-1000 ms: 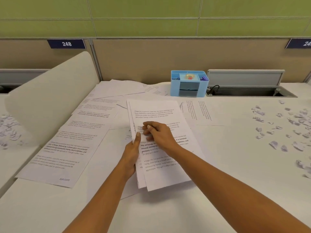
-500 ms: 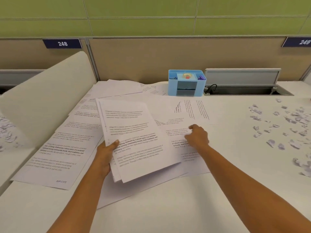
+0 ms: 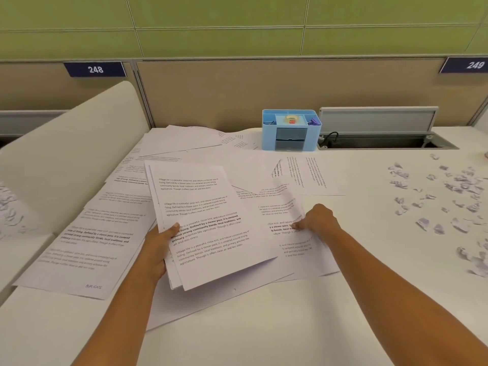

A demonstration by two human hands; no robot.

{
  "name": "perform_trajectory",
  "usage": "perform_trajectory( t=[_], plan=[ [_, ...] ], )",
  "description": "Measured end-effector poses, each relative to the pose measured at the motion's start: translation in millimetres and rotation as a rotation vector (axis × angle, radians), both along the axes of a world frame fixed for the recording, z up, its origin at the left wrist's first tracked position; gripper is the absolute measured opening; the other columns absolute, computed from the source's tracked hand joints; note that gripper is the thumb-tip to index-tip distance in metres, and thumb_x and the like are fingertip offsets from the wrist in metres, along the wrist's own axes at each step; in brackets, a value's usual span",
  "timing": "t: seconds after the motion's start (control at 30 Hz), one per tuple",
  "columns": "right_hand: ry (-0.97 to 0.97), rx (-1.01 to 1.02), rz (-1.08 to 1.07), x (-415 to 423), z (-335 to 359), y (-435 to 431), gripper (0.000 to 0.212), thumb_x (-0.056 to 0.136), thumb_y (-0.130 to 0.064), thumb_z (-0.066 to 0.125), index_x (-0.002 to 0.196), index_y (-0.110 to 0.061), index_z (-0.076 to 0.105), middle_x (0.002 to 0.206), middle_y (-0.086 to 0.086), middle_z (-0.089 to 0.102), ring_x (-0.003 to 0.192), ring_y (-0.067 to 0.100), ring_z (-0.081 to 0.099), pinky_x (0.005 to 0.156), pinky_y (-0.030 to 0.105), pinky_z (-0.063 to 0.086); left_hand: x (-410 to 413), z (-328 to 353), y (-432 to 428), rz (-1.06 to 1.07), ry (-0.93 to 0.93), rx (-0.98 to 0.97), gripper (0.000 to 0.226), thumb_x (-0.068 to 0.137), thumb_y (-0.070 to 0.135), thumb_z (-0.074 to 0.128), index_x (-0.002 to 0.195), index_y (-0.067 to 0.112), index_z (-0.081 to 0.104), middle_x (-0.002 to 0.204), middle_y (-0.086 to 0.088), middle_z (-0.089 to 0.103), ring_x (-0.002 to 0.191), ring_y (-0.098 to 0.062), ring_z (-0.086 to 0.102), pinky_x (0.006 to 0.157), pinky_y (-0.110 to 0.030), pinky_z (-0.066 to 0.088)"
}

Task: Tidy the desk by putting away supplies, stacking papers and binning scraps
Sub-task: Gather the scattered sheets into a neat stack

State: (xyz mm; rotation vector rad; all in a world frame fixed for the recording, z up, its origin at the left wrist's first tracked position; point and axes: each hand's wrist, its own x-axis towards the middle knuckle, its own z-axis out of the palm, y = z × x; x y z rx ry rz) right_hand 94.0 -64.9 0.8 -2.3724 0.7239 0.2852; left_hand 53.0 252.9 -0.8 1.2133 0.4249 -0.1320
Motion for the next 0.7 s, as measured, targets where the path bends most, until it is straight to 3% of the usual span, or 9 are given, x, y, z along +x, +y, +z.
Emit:
perform_trajectory(
  t=[0.1,0.23,0.3,0.37,0.47,0.6,0.7],
  plan=[
    [-0.005,0.097,-0.002,2,-3,-1,0.044,0.063,-0.021,0.083,0.095,-0.004,0.057,0.099,0.012,0.063,0.097,0.032,0.060,0.084,0.036,0.050,-1,1,-1,-0.005,-0.004,-0.003,0.033,0.094,0.009,0.050,0.127,0.010,0.052,0.100,-0.009,0.065,0.088,-0.026,0.063,0.055,-0.039,0.058],
    [-0.046,0.185,-0.025,1,4,-2,0.026,0.070,-0.008,0.072,0.070,-0.007,0.046,0.071,0.006,0.051,0.070,0.023,0.052,0.060,0.026,0.041,0,2,0,-0.006,-0.019,0.007,0.034,0.094,0.009,0.050,0.128,0.010,0.051,0.107,-0.011,0.064,0.090,-0.026,0.063,0.057,-0.039,0.058],
    [-0.082,0.276,-0.076,0,11,-4,0.027,0.071,-0.004,0.071,0.084,-0.003,0.047,0.076,0.009,0.049,0.069,0.023,0.049,0.057,0.025,0.036,1,1,0,-0.005,-0.020,0.007,0.034,0.094,0.009,0.050,0.128,0.011,0.052,0.106,-0.010,0.065,0.090,-0.026,0.063,0.057,-0.039,0.058],
    [-0.121,0.333,-0.121,-3,19,-10,0.051,0.071,-0.002,0.073,0.111,-0.005,0.042,0.092,0.011,0.048,0.081,0.026,0.049,0.065,0.029,0.040,2,0,-1,-0.010,-0.011,0.012,0.034,0.094,0.010,0.051,0.127,0.011,0.052,0.109,-0.012,0.064,0.092,-0.028,0.063,0.058,-0.040,0.058],
    [-0.244,0.180,-0.083,-11,34,-18,0.063,0.076,-0.007,0.071,0.127,-0.009,0.035,0.113,0.012,0.052,0.100,0.029,0.055,0.082,0.037,0.047,3,-1,-5,-0.013,-0.004,0.011,0.034,0.093,0.010,0.052,0.127,0.012,0.053,0.112,-0.012,0.064,0.094,-0.029,0.063,0.062,-0.043,0.058],
    [-0.426,-0.132,0.010,-16,59,-22,0.032,0.089,-0.016,0.057,0.121,-0.016,0.053,0.117,0.008,0.063,0.093,0.026,0.063,0.071,0.030,0.045,3,1,-12,-0.029,-0.003,0.018,0.034,0.093,0.010,0.052,0.126,0.010,0.053,0.109,-0.012,0.065,0.092,-0.028,0.063,0.063,-0.044,0.057],
    [-0.535,-0.211,0.023,-19,73,-26,0.027,0.095,-0.021,0.050,0.120,-0.014,0.058,0.115,0.008,0.065,0.087,0.025,0.064,0.070,0.028,0.044,3,2,-17,-0.048,0.005,0.018,0.034,0.093,0.010,0.051,0.128,0.009,0.053,0.114,-0.015,0.064,0.094,-0.030,0.063,0.062,-0.045,0.056]
  ],
)
